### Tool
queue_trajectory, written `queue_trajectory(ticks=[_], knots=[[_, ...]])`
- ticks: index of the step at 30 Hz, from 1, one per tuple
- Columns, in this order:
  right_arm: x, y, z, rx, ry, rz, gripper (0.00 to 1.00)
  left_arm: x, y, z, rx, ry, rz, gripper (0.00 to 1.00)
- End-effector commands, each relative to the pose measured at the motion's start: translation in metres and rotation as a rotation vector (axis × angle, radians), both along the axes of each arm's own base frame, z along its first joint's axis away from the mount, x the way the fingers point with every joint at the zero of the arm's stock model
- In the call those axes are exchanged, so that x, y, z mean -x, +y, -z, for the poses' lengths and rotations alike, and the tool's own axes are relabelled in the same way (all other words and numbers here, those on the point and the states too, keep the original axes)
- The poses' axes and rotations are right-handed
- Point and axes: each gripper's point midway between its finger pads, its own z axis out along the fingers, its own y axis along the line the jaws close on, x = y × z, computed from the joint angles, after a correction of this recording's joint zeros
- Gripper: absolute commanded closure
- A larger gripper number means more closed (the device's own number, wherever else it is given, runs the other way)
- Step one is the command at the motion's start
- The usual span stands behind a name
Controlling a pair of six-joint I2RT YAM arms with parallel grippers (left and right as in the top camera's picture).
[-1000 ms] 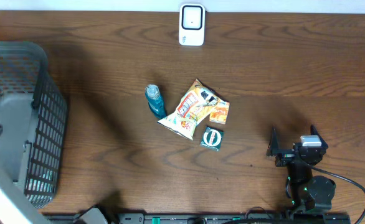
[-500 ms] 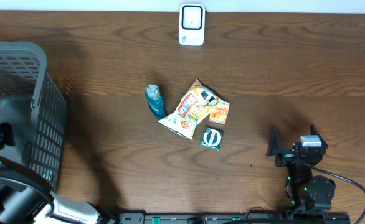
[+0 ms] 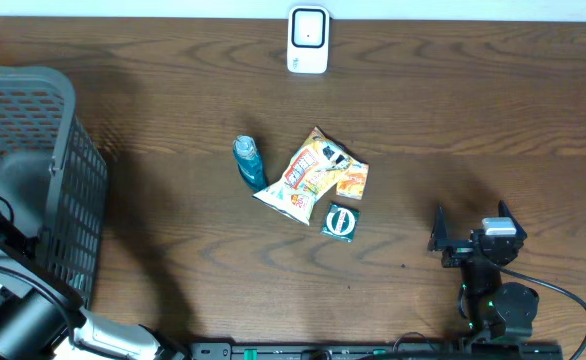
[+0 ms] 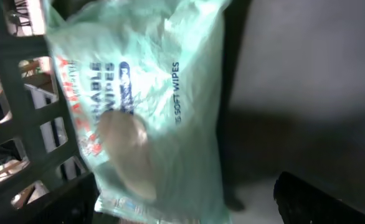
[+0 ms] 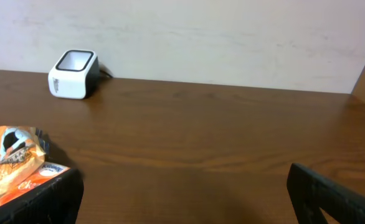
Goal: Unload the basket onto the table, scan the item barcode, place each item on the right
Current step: 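Reach into the basket, grasp the mint-green wipes pack and lift it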
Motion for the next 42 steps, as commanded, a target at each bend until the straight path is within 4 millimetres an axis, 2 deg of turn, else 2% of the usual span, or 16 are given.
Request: queue_trajectory(ticks=[1,4,9,13,16,18,22,25,29,33,35,36,39,42], knots=[[0.0,0.001,0.001,-0.002,0.003,-0.004,0.01,0.014,-0.009,0.008,0.009,0.045,-0.011,0.1],[0.0,0.001,0.001,-0.002,0.003,-0.004,0.01,0.025,-0.016,0.013,0.018,0.092,-0.02,0.18],[0.0,0.001,0.001,-0.002,0.003,-0.004,0.01,0.052,-0.023,0.018,-0.016,0.212,-0.041,0.48],[0.0,0.001,0.001,-0.002,0.003,-0.004,0.01,0.058,-0.027,0.019,-0.018,0.238,-0.056,0.77],[0.0,0.001,0.001,-0.002,0.003,-0.004,0.01,0.056,-0.025,0.017,-0.024,0.23,-0.057,0.9],[0.0,0.001,0.001,-0.002,0.003,-0.004,0.01,0.053,-0.023,0.011,-0.032,0.217,-0.059,0.93],[0.0,0.001,0.001,-0.002,0.004,-0.004,0.01,0.04,-0.008,-0.015,-0.088,0.159,-0.05,0.93],[0.0,0.001,0.001,-0.002,0.003,-0.004,0.01,0.023,0.008,-0.049,-0.16,0.061,-0.032,0.93],[0.0,0.001,0.001,-0.002,0.004,-0.004,0.01,-0.011,0.025,-0.104,-0.268,-0.168,0.001,0.93],[0.0,0.001,0.001,-0.002,0.003,-0.004,0.01,-0.049,0.022,-0.174,-0.364,-0.485,0.002,0.93],[0.0,0.001,0.001,-0.002,0.003,-0.004,0.01,-0.075,0.01,-0.215,-0.39,-0.704,0.077,0.92],[0.0,0.001,0.001,-0.002,0.003,-0.004,0.01,-0.084,0.003,-0.228,-0.394,-0.776,0.116,0.93],[0.0,0.001,0.001,-0.002,0.003,-0.004,0.01,-0.118,-0.041,-0.283,-0.401,-1.07,0.303,0.93],[0.0,0.001,0.001,-0.002,0.003,-0.004,0.01,-0.136,-0.085,-0.317,-0.419,-1.207,0.472,0.92]])
